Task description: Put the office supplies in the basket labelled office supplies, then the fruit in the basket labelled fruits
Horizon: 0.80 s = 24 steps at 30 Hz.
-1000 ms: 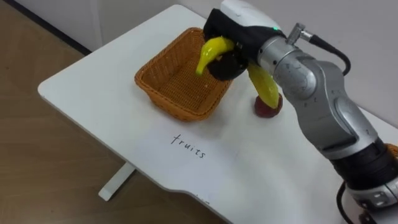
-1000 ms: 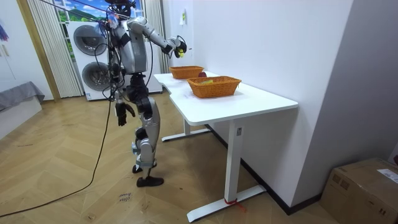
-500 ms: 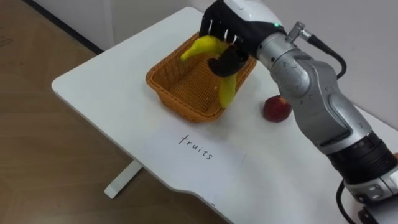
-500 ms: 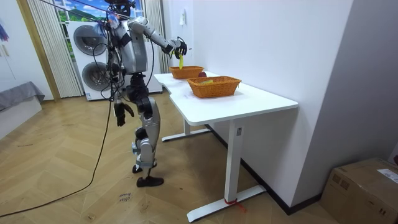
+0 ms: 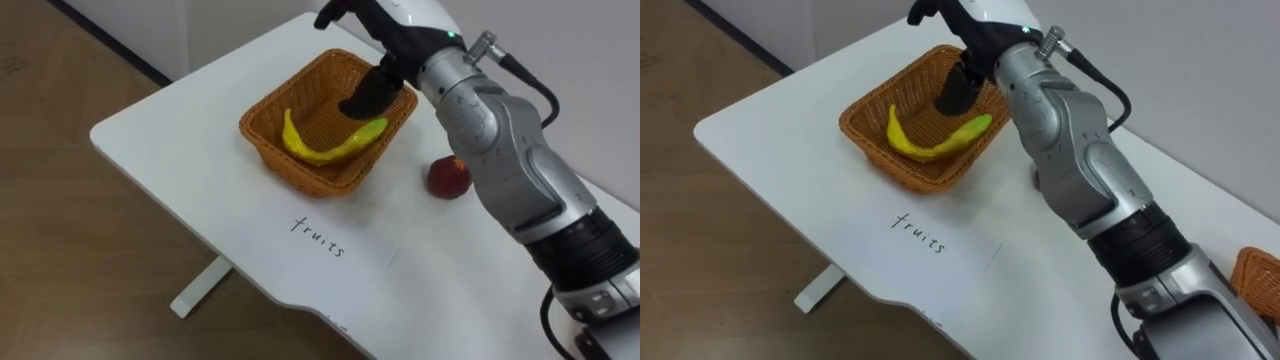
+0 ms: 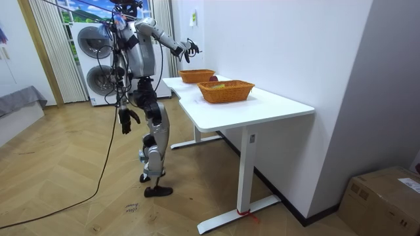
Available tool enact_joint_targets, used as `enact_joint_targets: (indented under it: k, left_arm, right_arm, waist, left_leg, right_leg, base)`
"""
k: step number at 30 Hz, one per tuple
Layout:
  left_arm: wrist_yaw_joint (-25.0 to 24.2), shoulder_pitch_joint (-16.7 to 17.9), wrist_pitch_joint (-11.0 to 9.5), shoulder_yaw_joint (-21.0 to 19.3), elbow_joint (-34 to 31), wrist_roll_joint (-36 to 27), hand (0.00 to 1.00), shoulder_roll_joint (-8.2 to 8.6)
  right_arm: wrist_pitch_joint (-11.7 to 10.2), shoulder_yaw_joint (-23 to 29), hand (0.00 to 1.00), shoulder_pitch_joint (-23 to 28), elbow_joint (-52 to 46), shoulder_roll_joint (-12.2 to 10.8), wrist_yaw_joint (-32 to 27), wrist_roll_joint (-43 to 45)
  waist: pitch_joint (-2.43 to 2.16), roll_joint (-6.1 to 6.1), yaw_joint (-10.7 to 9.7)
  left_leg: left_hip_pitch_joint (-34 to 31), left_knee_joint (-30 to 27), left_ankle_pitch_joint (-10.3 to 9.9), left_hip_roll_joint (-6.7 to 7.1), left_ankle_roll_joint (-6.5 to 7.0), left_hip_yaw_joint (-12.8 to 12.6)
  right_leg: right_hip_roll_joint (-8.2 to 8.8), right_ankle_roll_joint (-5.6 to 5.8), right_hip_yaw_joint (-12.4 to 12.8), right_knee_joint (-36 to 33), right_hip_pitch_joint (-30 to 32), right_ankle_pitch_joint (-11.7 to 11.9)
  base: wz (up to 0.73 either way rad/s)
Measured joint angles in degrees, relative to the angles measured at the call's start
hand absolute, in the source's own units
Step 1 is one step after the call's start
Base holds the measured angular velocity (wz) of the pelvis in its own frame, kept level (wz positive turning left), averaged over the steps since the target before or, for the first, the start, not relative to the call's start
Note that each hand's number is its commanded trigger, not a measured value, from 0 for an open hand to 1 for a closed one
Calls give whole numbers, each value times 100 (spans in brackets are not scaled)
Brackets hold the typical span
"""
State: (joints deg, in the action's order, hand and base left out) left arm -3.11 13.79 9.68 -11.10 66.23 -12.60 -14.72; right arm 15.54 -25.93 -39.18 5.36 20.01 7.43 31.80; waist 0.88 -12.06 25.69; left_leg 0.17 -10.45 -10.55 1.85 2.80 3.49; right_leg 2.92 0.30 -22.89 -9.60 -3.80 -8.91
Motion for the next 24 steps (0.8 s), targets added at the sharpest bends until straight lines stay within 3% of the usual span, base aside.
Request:
enact_joint_targets:
  k: [12, 24]
  left_arm:
    - [-116, -4, 99, -4, -116, 435, 0, -44]
    - [-113, 6, 172, -5, -231, 440, 0, -41]
  right_arm:
    - [54, -1, 0, -14, 227, 0, -7, -11]
    - [76, -1, 0, -13, 248, 0, -10, -52]
  waist:
    - [-5, 9, 3]
    - [-7, 10, -6]
  left_leg:
    - [4, -36, 2, 4, -3, -1]
    - [18, -32, 2, 4, -3, -1]
  right_leg:
    - [0, 0, 2, -1, -26, 0]
    - [4, 0, -1, -7, -30, 0]
  base:
    - [0]
    - [0]
